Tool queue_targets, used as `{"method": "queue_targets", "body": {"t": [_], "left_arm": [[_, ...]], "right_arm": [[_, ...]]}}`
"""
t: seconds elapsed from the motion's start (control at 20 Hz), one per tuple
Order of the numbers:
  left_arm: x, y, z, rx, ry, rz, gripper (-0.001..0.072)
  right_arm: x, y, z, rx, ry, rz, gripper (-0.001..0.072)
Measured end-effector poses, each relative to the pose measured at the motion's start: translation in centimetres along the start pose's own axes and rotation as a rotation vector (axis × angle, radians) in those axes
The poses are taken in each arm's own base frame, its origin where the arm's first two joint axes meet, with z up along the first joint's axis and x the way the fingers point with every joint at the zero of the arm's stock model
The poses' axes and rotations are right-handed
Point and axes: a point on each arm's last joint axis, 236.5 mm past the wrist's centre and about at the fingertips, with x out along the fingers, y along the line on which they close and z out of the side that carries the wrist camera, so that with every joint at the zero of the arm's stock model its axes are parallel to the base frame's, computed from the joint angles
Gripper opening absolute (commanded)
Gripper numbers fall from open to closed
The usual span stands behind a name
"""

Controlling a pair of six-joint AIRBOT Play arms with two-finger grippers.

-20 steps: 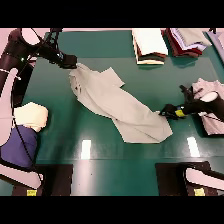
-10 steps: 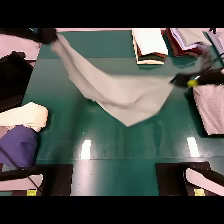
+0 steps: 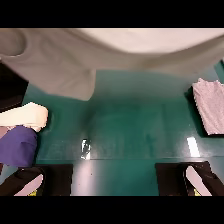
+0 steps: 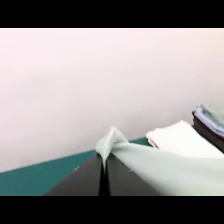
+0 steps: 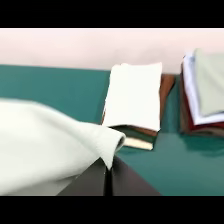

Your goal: Fold the shirts.

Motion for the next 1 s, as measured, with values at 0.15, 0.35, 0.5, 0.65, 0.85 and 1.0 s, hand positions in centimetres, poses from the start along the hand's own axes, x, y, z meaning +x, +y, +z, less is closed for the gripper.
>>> {"method": "queue_targets", "body": {"t": [0.15,0.35,0.5,0.65,0.85,1.0], "left_arm": [[0.3,0.0,-1.3,-0.002,0.040,-0.001,0.0024],[6.5,0.4,-11.8,-0.034,0.338,-0.020,0.0025],[11.5,0.4,-23.8,-0.088,0.630,-0.042,0.0025],[14.6,0.2,-35.9,-0.143,0.890,-0.056,0.0026],[16.0,0.1,-46.8,-0.192,1.098,-0.052,0.0459],[16.2,1.2,-49.0,-0.222,1.136,-0.024,0.0486]], "right_arm": [[-1.9,-0.2,1.3,-0.006,-0.013,-0.038,0.0016],[1.7,-1.4,-2.1,0.078,0.149,0.006,0.0016],[7.6,-2.6,-9.5,0.176,0.406,0.036,0.0016],[13.2,-3.6,-20.1,0.255,0.714,0.026,0.0017],[18.0,-4.2,-29.6,0.305,0.945,0.009,0.0354],[20.4,-4.3,-31.0,0.319,0.974,0.025,0.0388]]}}
